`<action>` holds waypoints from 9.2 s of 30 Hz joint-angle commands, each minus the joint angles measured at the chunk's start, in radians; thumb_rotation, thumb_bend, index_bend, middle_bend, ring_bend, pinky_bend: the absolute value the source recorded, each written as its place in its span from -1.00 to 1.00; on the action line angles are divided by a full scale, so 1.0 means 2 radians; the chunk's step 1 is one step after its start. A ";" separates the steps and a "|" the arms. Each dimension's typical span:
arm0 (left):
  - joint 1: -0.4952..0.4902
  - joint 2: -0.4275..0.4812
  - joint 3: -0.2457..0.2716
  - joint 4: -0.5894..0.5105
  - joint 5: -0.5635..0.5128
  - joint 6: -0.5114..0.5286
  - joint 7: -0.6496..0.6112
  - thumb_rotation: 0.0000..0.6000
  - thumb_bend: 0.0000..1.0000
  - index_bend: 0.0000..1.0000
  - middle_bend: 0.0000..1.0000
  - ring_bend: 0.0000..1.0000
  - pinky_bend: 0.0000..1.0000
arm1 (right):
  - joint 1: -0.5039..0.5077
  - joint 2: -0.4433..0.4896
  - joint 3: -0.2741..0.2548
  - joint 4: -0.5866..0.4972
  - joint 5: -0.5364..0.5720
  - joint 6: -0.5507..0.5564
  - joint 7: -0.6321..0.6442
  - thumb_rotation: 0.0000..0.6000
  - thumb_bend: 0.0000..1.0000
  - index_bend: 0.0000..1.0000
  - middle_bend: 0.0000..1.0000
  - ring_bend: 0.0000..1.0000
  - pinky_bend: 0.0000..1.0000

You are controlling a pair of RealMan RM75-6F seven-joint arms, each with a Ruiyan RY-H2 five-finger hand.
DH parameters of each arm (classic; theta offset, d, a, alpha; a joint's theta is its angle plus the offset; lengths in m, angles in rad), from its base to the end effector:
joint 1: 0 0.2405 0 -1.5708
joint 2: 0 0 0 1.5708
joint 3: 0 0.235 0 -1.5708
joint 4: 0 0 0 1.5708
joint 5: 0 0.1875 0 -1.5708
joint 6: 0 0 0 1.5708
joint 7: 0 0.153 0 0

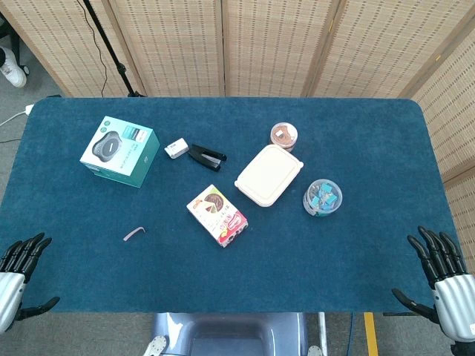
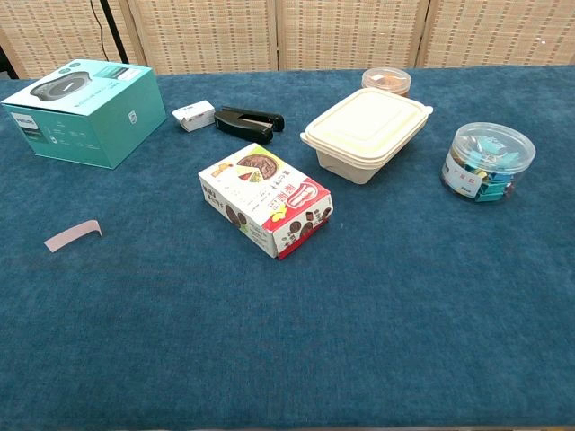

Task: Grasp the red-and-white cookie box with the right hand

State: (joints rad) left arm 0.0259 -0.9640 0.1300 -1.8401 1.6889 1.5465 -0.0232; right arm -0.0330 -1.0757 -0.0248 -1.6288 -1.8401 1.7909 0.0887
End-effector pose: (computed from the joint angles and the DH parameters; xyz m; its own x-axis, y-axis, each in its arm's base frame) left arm -0.2529 0.1208 0.1732 0.3013 0.1587 0.9402 0.9535 -0.0544 -0.2964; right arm -0.2422 -0.1322 0.1926 0.2889 0.1527 0.9451 -0.9139 -0.2500 0.3198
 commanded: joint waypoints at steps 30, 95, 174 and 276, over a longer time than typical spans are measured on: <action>-0.139 -0.224 -0.147 0.033 -0.323 -0.121 0.223 1.00 -0.67 -0.30 -1.00 -1.00 -1.00 | 0.010 0.027 -0.009 -0.005 0.006 -0.027 0.058 1.00 -1.00 -1.00 -1.00 -1.00 -1.00; -0.209 -0.360 -0.160 0.166 -0.409 -0.151 0.254 1.00 -0.07 0.16 -1.00 -1.00 -1.00 | 0.020 0.038 -0.020 -0.011 0.008 -0.051 0.078 1.00 -1.00 -1.00 -1.00 -1.00 -1.00; -0.453 -0.431 -0.141 0.275 -0.188 -0.250 0.549 1.00 0.01 0.22 -1.00 -1.00 -1.00 | 0.032 0.049 -0.020 -0.006 0.023 -0.070 0.118 1.00 -1.00 -1.00 -1.00 -1.00 -1.00; -0.099 0.068 -0.051 -0.061 -0.101 -0.050 -0.035 1.00 -0.39 -1.00 -1.00 -1.00 -1.00 | 0.431 -0.323 0.168 -0.125 0.472 -0.353 -0.679 1.00 1.00 -0.59 -1.00 -1.00 -1.00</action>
State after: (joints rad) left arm -0.1731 -0.8275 0.0294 -1.9624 1.4867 1.4465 -0.0935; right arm 0.8098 -1.7067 0.3066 -1.9027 -0.9175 1.0715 -1.2531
